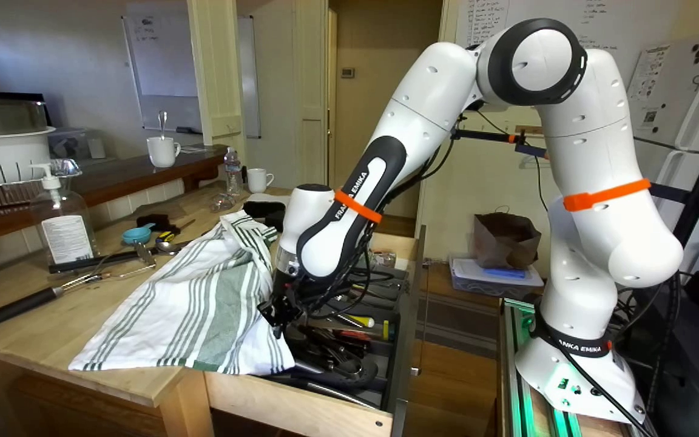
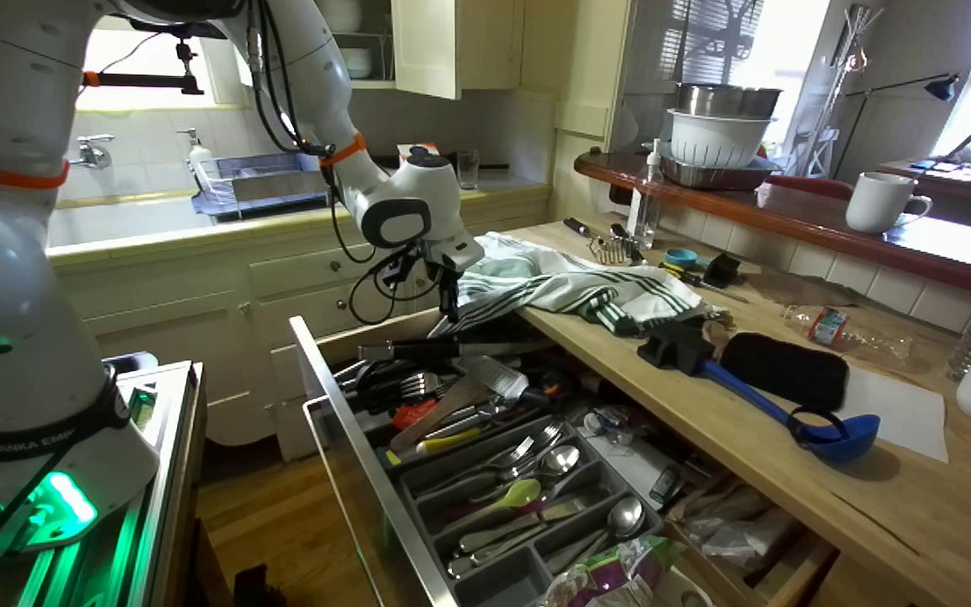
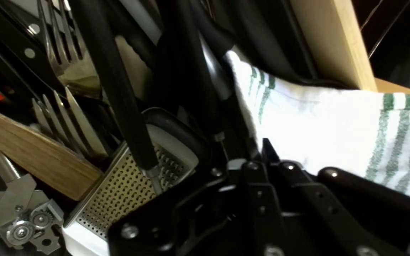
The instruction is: Fold the towel in half and close the cabinet drawer
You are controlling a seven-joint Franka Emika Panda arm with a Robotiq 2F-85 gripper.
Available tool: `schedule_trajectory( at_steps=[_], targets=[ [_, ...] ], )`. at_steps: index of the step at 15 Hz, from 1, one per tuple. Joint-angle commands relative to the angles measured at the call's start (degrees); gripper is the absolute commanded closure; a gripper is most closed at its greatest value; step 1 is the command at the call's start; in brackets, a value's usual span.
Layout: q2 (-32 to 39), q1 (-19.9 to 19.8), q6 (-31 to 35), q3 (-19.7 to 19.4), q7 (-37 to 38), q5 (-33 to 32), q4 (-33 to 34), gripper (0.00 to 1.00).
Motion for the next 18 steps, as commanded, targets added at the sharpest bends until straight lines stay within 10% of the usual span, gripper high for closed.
schedule_trajectory(
  at_steps=[1, 9, 18],
  targets=[
    [-3.7, -0.3, -5.5, -0.1, -0.9, -1.1, 0.5, 0.99],
    [-10.1, -11.5, -21.2, 5.6, -20.8, 13.1, 14.2, 0.99],
    [-9.0, -10.5, -22.0, 5.0, -19.6, 10.9, 16.5, 0.99]
  ],
)
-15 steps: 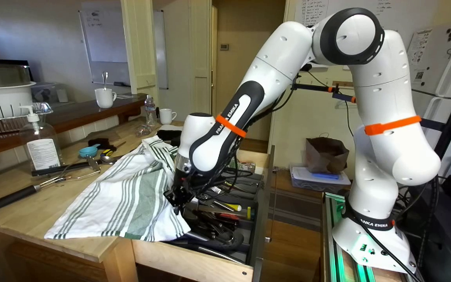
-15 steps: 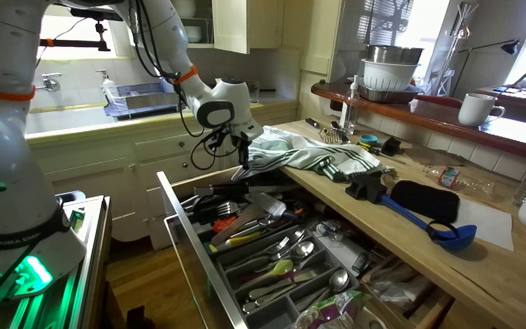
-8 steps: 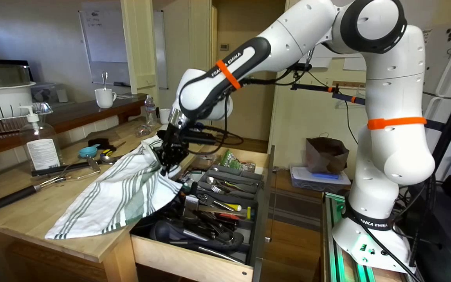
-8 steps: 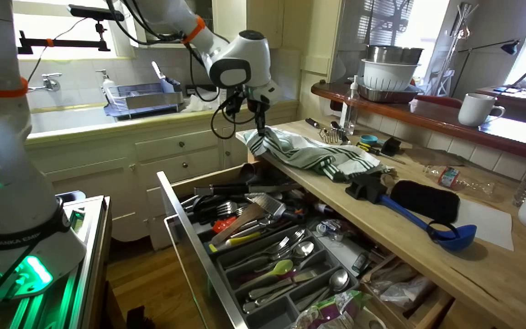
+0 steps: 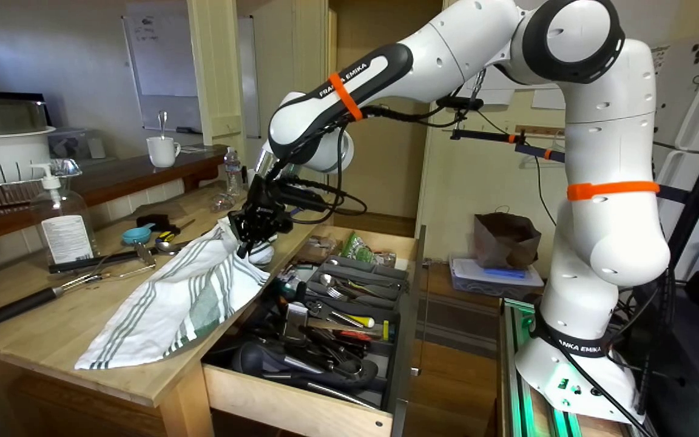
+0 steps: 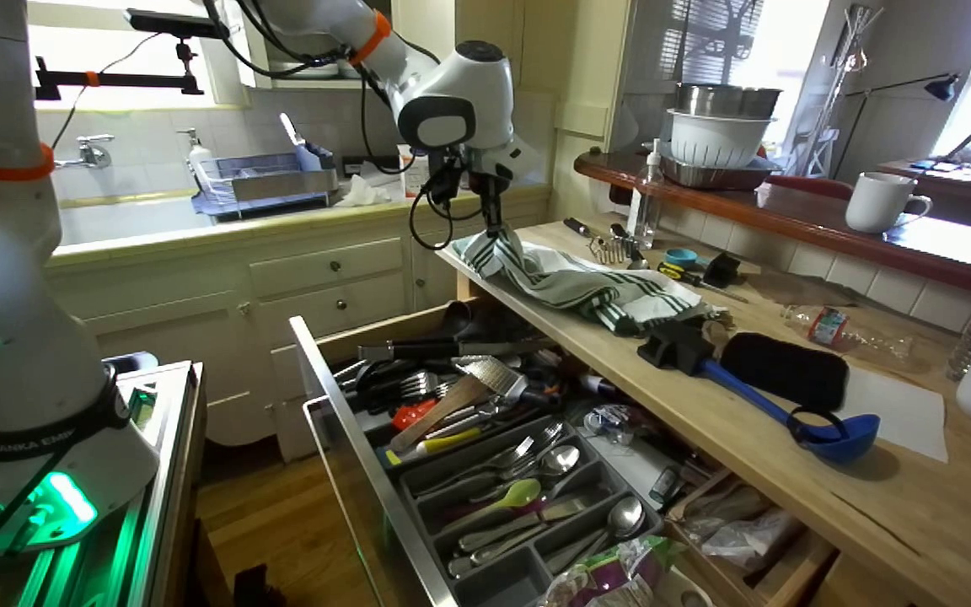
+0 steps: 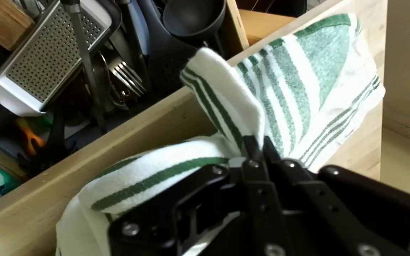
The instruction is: Fold the towel in half and close the cabinet drawer
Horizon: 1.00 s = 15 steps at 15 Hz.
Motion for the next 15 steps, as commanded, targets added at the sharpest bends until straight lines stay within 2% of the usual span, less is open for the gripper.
schedule_trajectory(
  at_steps=[1, 4, 8, 12, 14, 15],
  targets=[
    [2.9, 0.5, -2.2, -0.1, -1.4, -1.4, 5.4, 0.99],
    [9.5, 0.8, -0.4, 0.3, -4.9, -3.6, 16.0, 0.99],
    [20.6, -0.9, 4.7, 3.7, -10.8, -0.4, 29.4, 0.99],
    [33.2, -4.4, 6.6, 12.7, -18.9, 4.1, 42.1, 0.99],
    [39.1, -5.1, 3.5, 16.9, -21.3, 5.2, 48.0, 0.99],
    [41.5, -4.3, 1.5, 17.0, -20.9, 4.1, 50.7, 0.94]
  ],
)
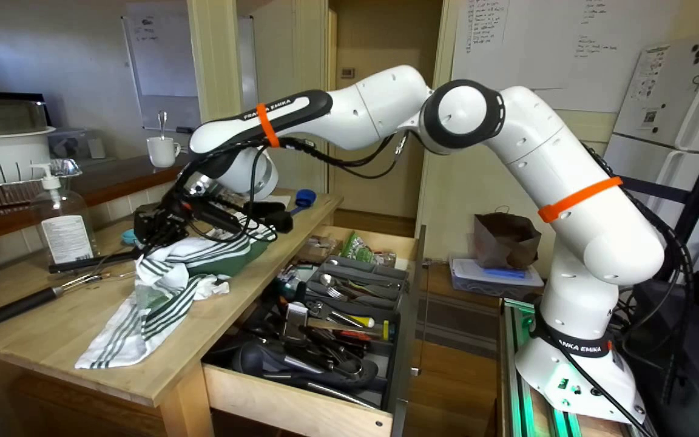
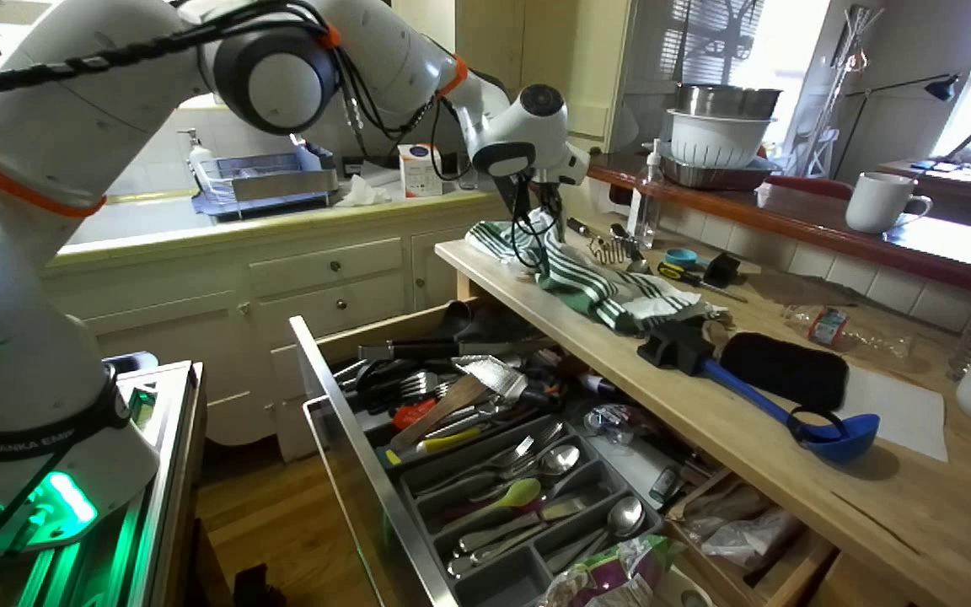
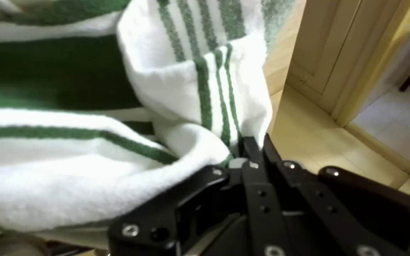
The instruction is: Fold the towel in half and close the cabinet drawer
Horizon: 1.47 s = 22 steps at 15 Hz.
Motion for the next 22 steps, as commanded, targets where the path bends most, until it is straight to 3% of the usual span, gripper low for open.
schedule_trajectory(
  at_steps=[1, 2, 3, 4, 5, 8, 12, 18, 22],
  targets=[
    [11.5, 0.9, -6.4, 3.0, -1.3, -0.8, 14.1, 0.7],
    [12.3, 1.6, -7.9, 1.8, 0.4, -1.6, 15.5, 0.69],
    [11.4, 3.3, -8.7, -1.9, 4.4, -4.0, 15.4, 0.67],
    [10.9, 3.6, -9.9, -3.1, 6.0, -4.9, 15.7, 0.61],
    [8.2, 5.2, -9.9, -7.5, 10.3, -8.1, 13.6, 0.53],
    [1.9, 7.6, -13.3, -14.1, 19.9, -13.6, 9.3, 0.3],
    [-6.4, 7.4, -23.6, -13.3, 25.4, -12.3, 5.7, 0.02],
    [-20.8, 8.5, -35.7, -15.8, 36.2, -13.1, -9.0, 0.0],
    [-29.1, 9.3, -42.9, -16.1, 35.2, -15.5, -20.3, 0.0]
  ],
)
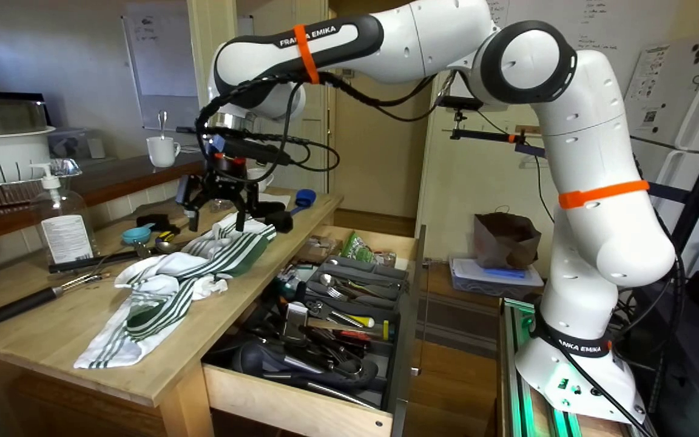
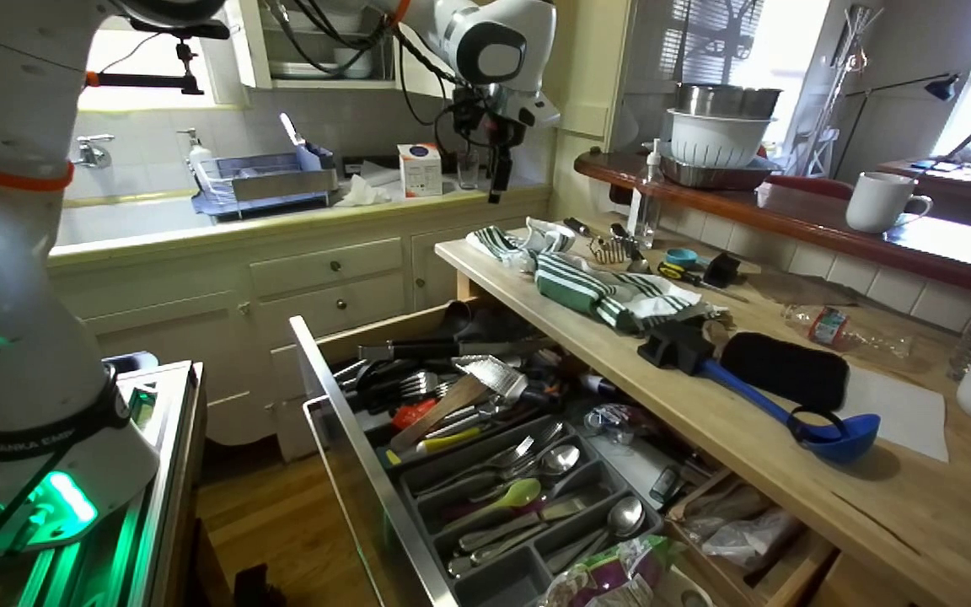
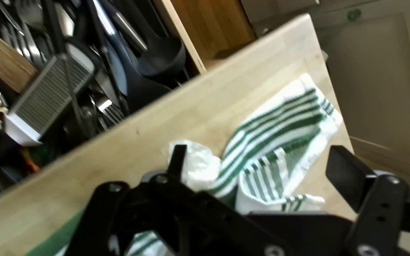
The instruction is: Fold the towel in half and close the cabinet drawer
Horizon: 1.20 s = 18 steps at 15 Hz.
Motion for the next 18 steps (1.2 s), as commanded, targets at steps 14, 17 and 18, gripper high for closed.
schedule_trajectory(
  at_steps=[14, 17, 18],
  targets=[
    [-24.9, 1.4, -14.1, 1.1, -13.3, -16.2, -45.2, 0.0],
    [-26.8, 1.4, -14.3, 1.2, -14.1, -16.1, -48.4, 0.0],
    [-27.0, 1.4, -14.3, 1.2, -14.2, -16.1, -48.4, 0.0]
  ],
)
